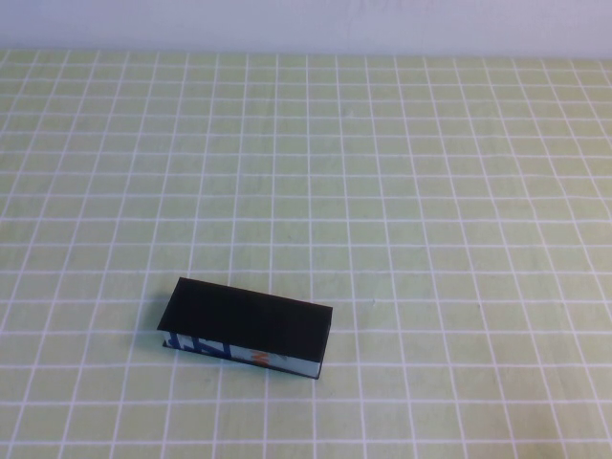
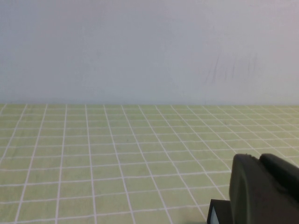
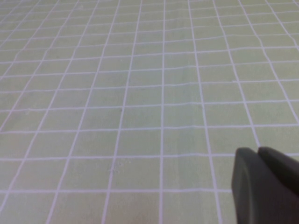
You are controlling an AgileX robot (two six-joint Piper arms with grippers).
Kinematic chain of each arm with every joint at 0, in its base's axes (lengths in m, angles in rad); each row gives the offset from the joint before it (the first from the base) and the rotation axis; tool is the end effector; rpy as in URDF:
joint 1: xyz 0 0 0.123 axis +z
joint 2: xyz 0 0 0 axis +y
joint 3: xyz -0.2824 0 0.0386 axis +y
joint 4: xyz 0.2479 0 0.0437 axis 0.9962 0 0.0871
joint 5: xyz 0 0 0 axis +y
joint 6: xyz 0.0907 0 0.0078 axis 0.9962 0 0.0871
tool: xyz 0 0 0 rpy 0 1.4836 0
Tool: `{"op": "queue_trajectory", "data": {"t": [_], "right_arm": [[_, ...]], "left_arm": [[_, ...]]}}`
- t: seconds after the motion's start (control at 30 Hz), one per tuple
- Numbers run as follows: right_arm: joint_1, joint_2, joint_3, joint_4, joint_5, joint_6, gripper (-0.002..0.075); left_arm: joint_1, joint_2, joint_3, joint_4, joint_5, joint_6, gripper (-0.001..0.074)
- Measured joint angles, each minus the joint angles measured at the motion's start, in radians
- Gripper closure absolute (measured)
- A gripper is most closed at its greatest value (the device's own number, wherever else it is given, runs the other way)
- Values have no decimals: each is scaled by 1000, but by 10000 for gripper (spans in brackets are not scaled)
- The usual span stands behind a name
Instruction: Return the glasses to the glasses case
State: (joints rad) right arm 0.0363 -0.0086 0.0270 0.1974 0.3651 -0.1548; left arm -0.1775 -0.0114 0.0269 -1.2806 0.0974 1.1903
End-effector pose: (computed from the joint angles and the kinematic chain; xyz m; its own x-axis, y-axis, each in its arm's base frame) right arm 0.0527 0.0083 0.1722 -0.2885 0.0194 -0.9573 -0.0947 0.9943 0.0486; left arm 0.0539 -0.0184 0.2022 0.0191 -0.0933 -0.9955 0.2702 0.9591 -0.0847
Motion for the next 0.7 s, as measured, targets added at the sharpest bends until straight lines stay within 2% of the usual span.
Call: {"op": "queue_trajectory", "data": {"t": [0.23, 0.37, 0.43, 0.5, 0.63, 0.7], "right_arm": [[0, 0, 0, 0, 0, 0, 737], [0, 0, 0, 0, 0, 0, 737], [0, 0, 0, 0, 0, 0, 737], [0, 0, 0, 0, 2, 0, 737], [0, 0, 0, 0, 2, 0, 737], [0, 0, 0, 0, 2, 0, 737]], "left_arm": [[0, 0, 0, 0, -9, 9, 738], [0, 0, 0, 2, -83, 31, 738], [0, 0, 0, 61, -132, 15, 738], [0, 0, 0, 254, -143, -95, 738], [28, 0, 0, 858, -105, -658, 738], [52, 0, 0, 1101, -53, -890, 738]]}}
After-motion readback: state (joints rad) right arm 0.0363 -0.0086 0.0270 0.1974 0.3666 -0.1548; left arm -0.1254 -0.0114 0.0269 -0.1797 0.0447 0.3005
